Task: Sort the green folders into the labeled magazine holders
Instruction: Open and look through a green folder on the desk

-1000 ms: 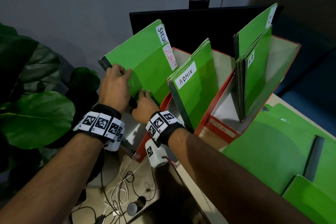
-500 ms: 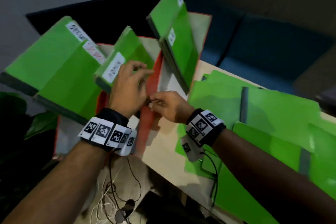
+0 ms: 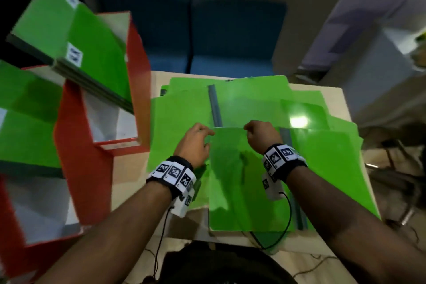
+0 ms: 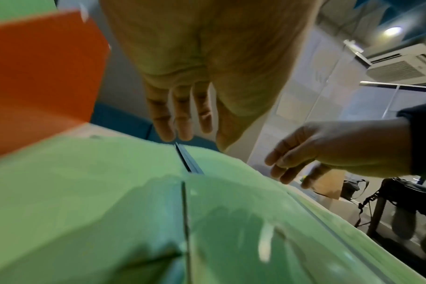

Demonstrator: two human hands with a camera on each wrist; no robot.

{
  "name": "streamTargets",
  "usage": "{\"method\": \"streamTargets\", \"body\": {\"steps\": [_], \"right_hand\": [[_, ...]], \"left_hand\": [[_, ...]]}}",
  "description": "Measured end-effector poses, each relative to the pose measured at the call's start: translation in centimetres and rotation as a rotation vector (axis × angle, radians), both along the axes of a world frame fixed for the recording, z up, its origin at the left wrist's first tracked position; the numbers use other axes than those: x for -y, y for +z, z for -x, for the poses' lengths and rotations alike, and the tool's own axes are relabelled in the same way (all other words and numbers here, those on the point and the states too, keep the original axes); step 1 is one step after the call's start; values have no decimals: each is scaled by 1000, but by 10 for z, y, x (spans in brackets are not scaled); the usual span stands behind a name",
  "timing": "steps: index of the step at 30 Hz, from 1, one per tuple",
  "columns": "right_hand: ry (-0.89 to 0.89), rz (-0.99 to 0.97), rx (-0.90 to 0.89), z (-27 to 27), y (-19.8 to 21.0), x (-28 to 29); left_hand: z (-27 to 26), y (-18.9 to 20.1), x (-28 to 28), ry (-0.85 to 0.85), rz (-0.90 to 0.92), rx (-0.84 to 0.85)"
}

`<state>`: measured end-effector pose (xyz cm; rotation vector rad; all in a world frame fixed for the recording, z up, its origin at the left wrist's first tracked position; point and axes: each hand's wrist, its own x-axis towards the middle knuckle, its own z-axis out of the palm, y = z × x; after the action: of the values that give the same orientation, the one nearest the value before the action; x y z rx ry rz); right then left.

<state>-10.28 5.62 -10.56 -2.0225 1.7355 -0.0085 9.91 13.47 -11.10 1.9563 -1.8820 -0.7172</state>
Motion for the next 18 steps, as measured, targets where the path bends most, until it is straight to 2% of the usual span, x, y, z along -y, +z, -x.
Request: {"method": "streamTargets", "body": {"steps": [4,6,12,15,18], "right_hand": [[-175,-54,-131,63,-20,-11],[-204,-90,-149,83,-30,-16],[-93,-218,-56,104,-49,-25],[-32,-242,-53,106,-57,-26],[7,-235,-41,107,-60,-20]], "left_hand": [[38,-27,9,97,-230,4],[47,-35,11,118,-296,32],[55,-45,10,348,-451,-26],[51,-50,11,400,-512,-46],[45,-49,16,430,-476,-131]]}}
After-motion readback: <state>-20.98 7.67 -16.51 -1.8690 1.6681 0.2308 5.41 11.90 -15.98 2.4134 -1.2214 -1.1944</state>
